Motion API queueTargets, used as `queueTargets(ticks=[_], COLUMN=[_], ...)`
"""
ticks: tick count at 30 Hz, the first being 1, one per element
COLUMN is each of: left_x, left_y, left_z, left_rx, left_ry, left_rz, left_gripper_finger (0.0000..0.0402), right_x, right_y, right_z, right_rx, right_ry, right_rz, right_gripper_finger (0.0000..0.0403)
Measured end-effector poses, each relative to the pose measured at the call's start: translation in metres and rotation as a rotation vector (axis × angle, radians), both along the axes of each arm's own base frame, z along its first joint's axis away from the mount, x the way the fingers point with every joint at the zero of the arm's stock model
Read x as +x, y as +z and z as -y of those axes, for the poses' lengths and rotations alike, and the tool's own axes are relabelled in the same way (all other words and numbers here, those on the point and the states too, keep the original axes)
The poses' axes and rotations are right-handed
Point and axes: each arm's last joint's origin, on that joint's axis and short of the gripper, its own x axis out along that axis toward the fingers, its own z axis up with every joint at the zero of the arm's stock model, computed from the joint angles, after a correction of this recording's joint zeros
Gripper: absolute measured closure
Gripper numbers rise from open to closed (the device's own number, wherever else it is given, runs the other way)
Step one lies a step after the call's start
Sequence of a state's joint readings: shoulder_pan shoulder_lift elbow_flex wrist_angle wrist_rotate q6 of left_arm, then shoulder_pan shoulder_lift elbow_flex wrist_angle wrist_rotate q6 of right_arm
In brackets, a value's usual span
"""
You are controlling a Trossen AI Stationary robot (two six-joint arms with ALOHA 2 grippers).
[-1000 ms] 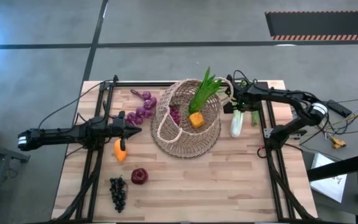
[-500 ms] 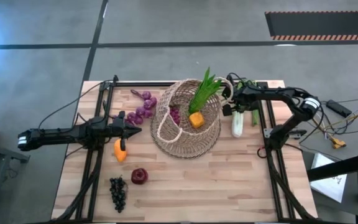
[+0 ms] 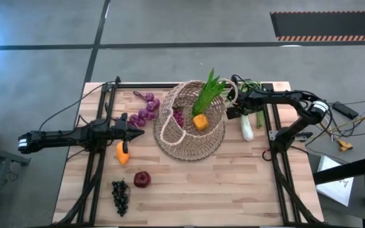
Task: Build produce basket
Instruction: Put the celery into the basket
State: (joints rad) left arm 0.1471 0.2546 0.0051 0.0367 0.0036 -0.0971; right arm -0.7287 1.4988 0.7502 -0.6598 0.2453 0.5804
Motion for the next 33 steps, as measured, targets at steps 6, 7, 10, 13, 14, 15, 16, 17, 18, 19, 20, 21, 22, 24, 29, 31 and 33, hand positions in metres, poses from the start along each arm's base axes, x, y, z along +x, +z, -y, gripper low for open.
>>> queueTargets(ticks=[6,7,10,13,14,15,16,17,18,19,20,21,22,24,29,31,33], left_x=[0.000,0.000,0.000,0.000,0.000,0.000,0.000,0.000,0.000,0.000,0.000,0.000,0.000,0.000,0.000,0.000,0.000], left_y=[0.000,0.000,0.000,0.000,0.000,0.000,0.000,0.000,0.000,0.000,0.000,0.000,0.000,0.000,0.000,0.000,0.000], left_z=[0.000,0.000,0.000,0.000,0.000,0.000,0.000,0.000,0.000,0.000,0.000,0.000,0.000,0.000,0.000,0.000,0.000], left_rx=[0.000,0.000,0.000,0.000,0.000,0.000,0.000,0.000,0.000,0.000,0.000,0.000,0.000,0.000,0.000,0.000,0.000], left_ry=[0.000,0.000,0.001,0.000,0.001,0.000,0.000,0.000,0.001,0.000,0.000,0.000,0.000,0.000,0.000,0.000,0.000], left_rz=[0.000,0.000,0.000,0.000,0.000,0.000,0.000,0.000,0.000,0.000,0.000,0.000,0.000,0.000,0.000,0.000,0.000], left_gripper_finger=[0.0402,0.0402,0.0402,0.0402,0.0402,0.0402,0.0402,0.0402,0.0402,0.0402,0.0402,0.0402,0.0402,0.0402,0.0402,0.0402,0.0402], right_x=[-0.005,-0.005,-0.013,-0.022,-0.026,-0.031,-0.035,-0.040,-0.043,-0.046,-0.048,-0.048,-0.049,-0.051,-0.022,-0.012,0.001], right_y=[0.035,0.046,0.072,0.106,0.116,0.125,0.133,0.142,0.150,0.157,0.166,0.173,0.181,0.199,0.222,0.229,0.230], right_z=[-0.013,-0.015,-0.030,-0.046,-0.053,-0.059,-0.066,-0.074,-0.081,-0.088,-0.095,-0.102,-0.108,-0.121,-0.150,-0.162,-0.173], right_rx=[-0.205,-0.266,-0.381,-0.550,-0.599,-0.644,-0.690,-0.734,-0.778,-0.819,-0.855,-0.884,-0.912,-0.981,-1.071,-1.107,-1.141], right_ry=[0.032,0.031,0.043,0.016,0.015,0.015,0.017,0.023,0.034,0.048,0.072,0.098,0.138,0.223,0.456,0.532,0.601], right_rz=[-0.027,-0.003,0.042,0.179,0.216,0.251,0.288,0.331,0.382,0.443,0.517,0.592,0.664,0.814,1.027,1.089,1.119], right_gripper_finger=[0.0339,0.0345,0.0353,0.0351,0.0350,0.0350,0.0350,0.0350,0.0350,0.0350,0.0350,0.0350,0.0350,0.0350,0.0350,0.0349,0.0349])
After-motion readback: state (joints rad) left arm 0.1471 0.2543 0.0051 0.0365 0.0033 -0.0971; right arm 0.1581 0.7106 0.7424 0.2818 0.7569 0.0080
